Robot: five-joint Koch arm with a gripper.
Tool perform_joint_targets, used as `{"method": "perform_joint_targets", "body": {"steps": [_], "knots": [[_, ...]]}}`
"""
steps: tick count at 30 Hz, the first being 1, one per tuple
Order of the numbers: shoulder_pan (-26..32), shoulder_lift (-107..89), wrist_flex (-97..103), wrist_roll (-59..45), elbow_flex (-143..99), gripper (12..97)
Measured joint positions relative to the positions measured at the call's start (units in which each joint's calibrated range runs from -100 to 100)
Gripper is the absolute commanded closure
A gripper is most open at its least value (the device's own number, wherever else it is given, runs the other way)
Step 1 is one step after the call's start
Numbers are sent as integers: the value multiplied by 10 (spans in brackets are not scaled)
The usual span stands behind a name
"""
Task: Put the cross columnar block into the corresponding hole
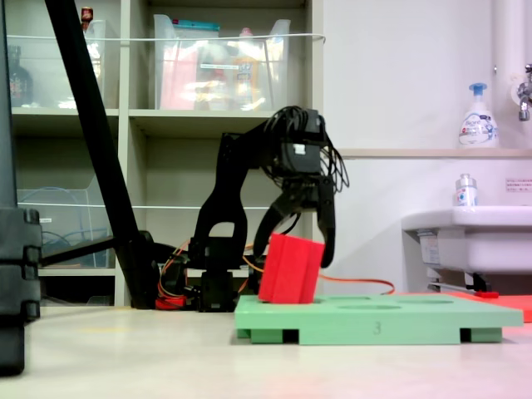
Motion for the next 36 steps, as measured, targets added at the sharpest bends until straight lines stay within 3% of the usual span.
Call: {"method": "perform_joint_targets", "body": {"steps": [20, 25, 30, 33, 34, 36], "knots": [[9, 59, 3, -6, 15, 649], [9, 60, 2, -20, 18, 547], [9, 66, -3, -38, -33, 343], [9, 64, -3, -41, -33, 301], [9, 66, -3, -41, -33, 234], [9, 62, -3, -41, -33, 205]]}}
